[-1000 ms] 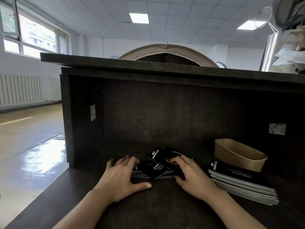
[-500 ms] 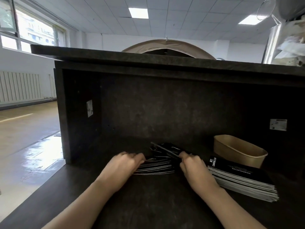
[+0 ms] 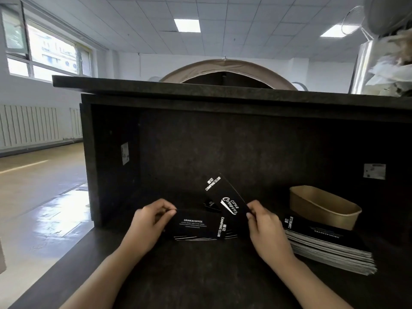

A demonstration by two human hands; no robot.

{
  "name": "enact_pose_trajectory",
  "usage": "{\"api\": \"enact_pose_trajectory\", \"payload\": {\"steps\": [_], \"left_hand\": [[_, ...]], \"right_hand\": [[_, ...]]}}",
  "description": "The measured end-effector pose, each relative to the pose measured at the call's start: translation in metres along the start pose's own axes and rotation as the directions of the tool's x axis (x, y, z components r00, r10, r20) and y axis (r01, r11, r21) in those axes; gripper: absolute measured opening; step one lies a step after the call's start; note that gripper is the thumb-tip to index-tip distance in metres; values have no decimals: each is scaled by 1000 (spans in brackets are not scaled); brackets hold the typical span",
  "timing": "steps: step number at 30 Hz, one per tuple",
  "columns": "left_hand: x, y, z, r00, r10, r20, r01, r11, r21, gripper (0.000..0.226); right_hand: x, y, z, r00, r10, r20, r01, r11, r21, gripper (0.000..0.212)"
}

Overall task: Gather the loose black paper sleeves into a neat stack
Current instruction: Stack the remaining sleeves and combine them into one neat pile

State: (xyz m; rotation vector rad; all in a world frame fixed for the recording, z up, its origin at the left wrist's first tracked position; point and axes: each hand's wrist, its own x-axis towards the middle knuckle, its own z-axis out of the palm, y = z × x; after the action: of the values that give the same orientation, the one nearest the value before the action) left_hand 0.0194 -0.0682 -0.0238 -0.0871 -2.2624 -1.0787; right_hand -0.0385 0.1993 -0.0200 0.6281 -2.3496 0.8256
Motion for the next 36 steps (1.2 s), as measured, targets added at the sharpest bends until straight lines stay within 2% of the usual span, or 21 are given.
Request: {"api": "enact_pose_trajectory", "payload": {"steps": [6,10,14,16,19,21,23,24,26,29,31,36], "left_hand": [[0,1,1,998,-50,44,51,998,-30,11],[-2,6,4,980,-18,199,39,994,-101,19],[-4,10,8,953,27,302,21,988,-155,12],[-8,12,11,925,72,373,-28,992,-121,21],[-11,13,15,899,151,411,-167,986,3,28],[-9,14,15,907,137,399,-155,988,13,24],[-7,14,13,909,102,405,-119,993,16,21],[-5,13,11,908,81,411,-95,995,14,21],[-4,11,8,906,50,419,-60,998,12,20],[-3,8,7,902,30,430,-46,999,25,19],[-3,8,7,906,27,423,-45,998,33,19],[-2,7,5,915,14,404,-35,998,44,20]], "right_hand": [[2,4,4,999,-26,46,22,995,92,14],[2,4,8,992,-33,119,24,996,82,15],[1,5,10,988,-51,145,38,995,87,14],[0,4,10,988,-66,140,52,993,101,8],[0,1,12,979,-94,182,73,990,118,13],[0,-1,11,979,-92,180,65,986,152,17],[1,1,9,992,-64,107,43,980,193,22],[3,3,9,996,-45,72,32,983,179,21],[5,7,12,996,-7,85,4,1000,31,18],[7,10,24,950,150,275,-71,959,-276,47],[8,8,26,929,211,304,-105,938,-332,52],[7,8,20,973,63,223,18,938,-346,42]]}}
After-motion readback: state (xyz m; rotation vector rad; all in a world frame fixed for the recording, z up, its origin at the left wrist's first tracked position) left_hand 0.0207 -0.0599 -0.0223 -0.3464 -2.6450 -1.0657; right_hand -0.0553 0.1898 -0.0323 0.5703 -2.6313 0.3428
